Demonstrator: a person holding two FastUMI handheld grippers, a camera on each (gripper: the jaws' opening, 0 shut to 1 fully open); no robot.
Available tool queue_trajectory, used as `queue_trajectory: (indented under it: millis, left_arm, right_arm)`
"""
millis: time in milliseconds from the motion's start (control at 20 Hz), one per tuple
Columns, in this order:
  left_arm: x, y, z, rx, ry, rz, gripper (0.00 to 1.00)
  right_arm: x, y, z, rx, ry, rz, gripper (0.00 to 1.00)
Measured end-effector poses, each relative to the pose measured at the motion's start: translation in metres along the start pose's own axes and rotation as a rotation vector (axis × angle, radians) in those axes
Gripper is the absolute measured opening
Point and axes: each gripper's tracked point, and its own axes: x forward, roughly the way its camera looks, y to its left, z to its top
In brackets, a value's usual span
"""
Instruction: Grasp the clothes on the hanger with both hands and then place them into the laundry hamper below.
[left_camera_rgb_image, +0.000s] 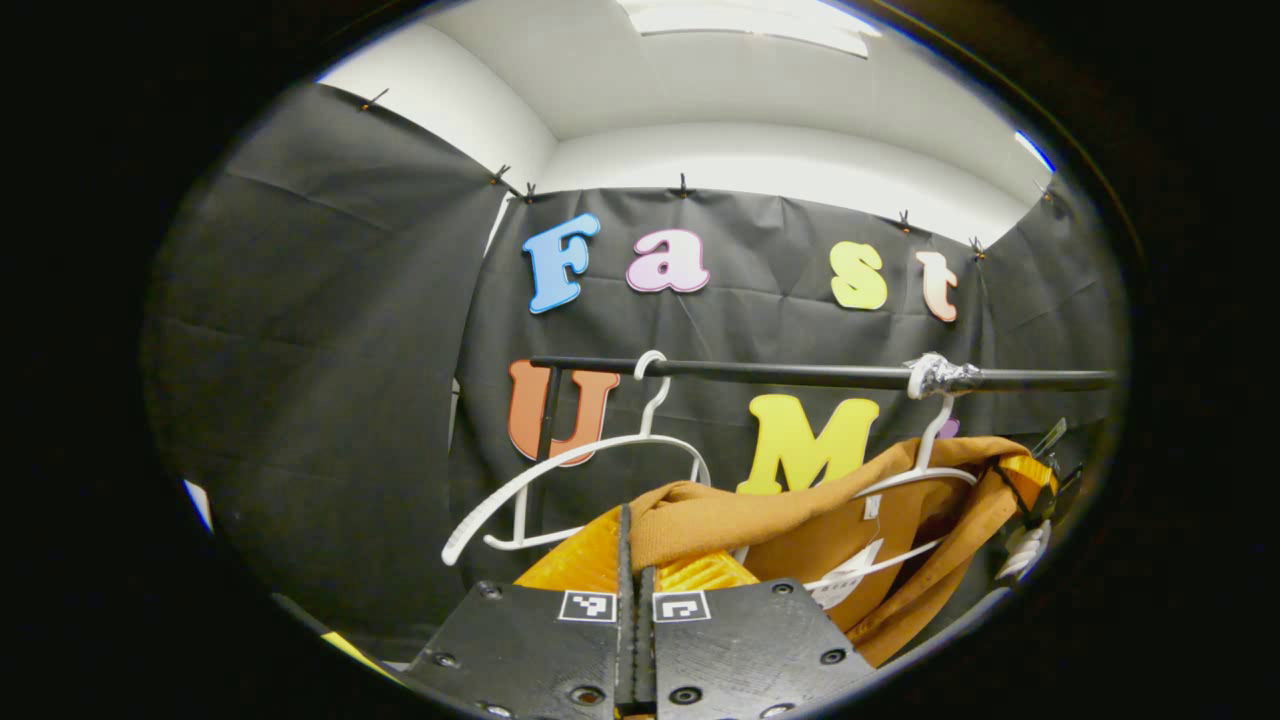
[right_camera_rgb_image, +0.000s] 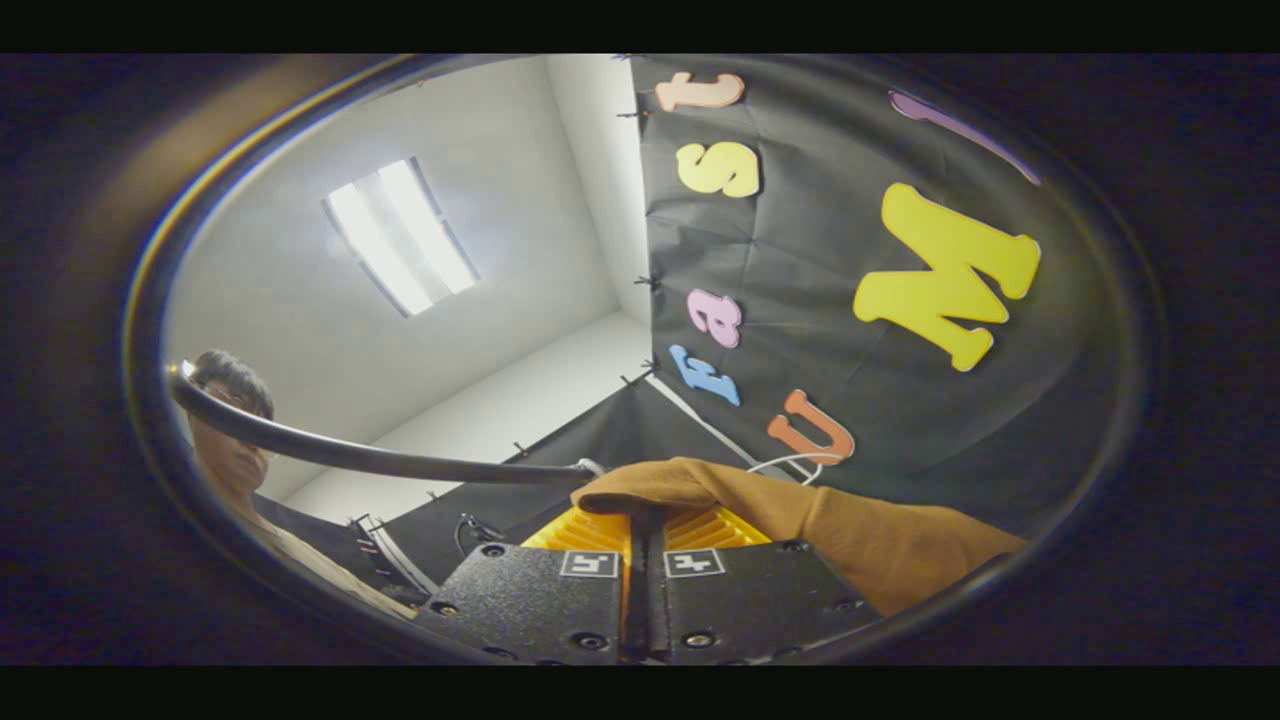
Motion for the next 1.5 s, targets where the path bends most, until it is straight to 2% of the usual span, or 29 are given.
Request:
queue_trajectory:
  millis: [50,150,200,400,450,500,650,700,750,800,950,1150,1200,1250,1350,1500]
  left_arm:
    - [0.002,-0.001,0.000,0.019,0.008,-0.004,0.00]
    - [0.011,-0.002,0.005,0.055,0.012,-0.017,0.00]
    - [0.015,-0.001,0.007,0.070,0.019,-0.025,0.04]
    - [0.026,0.000,0.017,0.152,0.035,-0.080,0.00]
    - [0.027,0.000,0.018,0.168,0.041,-0.092,0.04]
    - [0.028,-0.002,0.018,0.181,0.048,-0.108,0.00]
    - [0.031,-0.006,0.006,0.216,0.087,-0.136,0.00]
    - [0.032,-0.008,0.001,0.207,0.100,-0.145,0.00]
    - [0.034,-0.010,-0.002,0.194,0.114,-0.150,0.04]
    - [0.032,-0.012,-0.002,0.186,0.117,-0.155,0.00]
    - [0.030,-0.026,0.008,0.203,0.095,-0.176,0.00]
    - [0.045,-0.032,0.023,0.216,0.075,-0.200,0.00]
    - [0.049,-0.032,0.026,0.215,0.067,-0.200,0.03]
    - [0.052,-0.030,0.027,0.216,0.068,-0.201,0.00]
    - [0.056,-0.026,0.022,0.223,0.082,-0.215,0.00]
    - [0.059,-0.022,0.003,0.216,0.119,-0.233,0.04]
  right_arm:
    - [-0.001,-0.002,0.005,-0.003,-0.011,-0.012,0.04]
    - [-0.003,-0.016,0.015,-0.046,-0.017,-0.063,0.02]
    - [-0.003,-0.020,0.020,-0.074,-0.022,-0.086,0.02]
    - [-0.003,-0.030,0.032,-0.215,-0.025,-0.185,0.02]
    - [-0.004,-0.037,0.037,-0.262,-0.029,-0.228,0.02]
    - [-0.005,-0.044,0.041,-0.314,-0.033,-0.277,0.02]
    - [-0.006,-0.057,0.055,-0.504,-0.031,-0.429,0.02]
    - [-0.007,-0.060,0.059,-0.533,-0.026,-0.458,0.04]
    - [-0.005,-0.058,0.060,-0.537,-0.027,-0.456,0.04]
    - [-0.003,-0.055,0.062,-0.525,-0.036,-0.452,0.03]
    - [-0.009,-0.059,0.075,-0.534,-0.061,-0.470,0.03]
    - [-0.003,-0.058,0.093,-0.512,-0.113,-0.456,0.03]
    - [0.000,-0.058,0.096,-0.523,-0.108,-0.451,0.03]
    - [0.001,-0.059,0.096,-0.540,-0.096,-0.452,0.04]
    - [0.006,-0.070,0.096,-0.568,-0.056,-0.460,0.03]
    - [0.013,-0.091,0.084,-0.508,-0.001,-0.462,0.03]
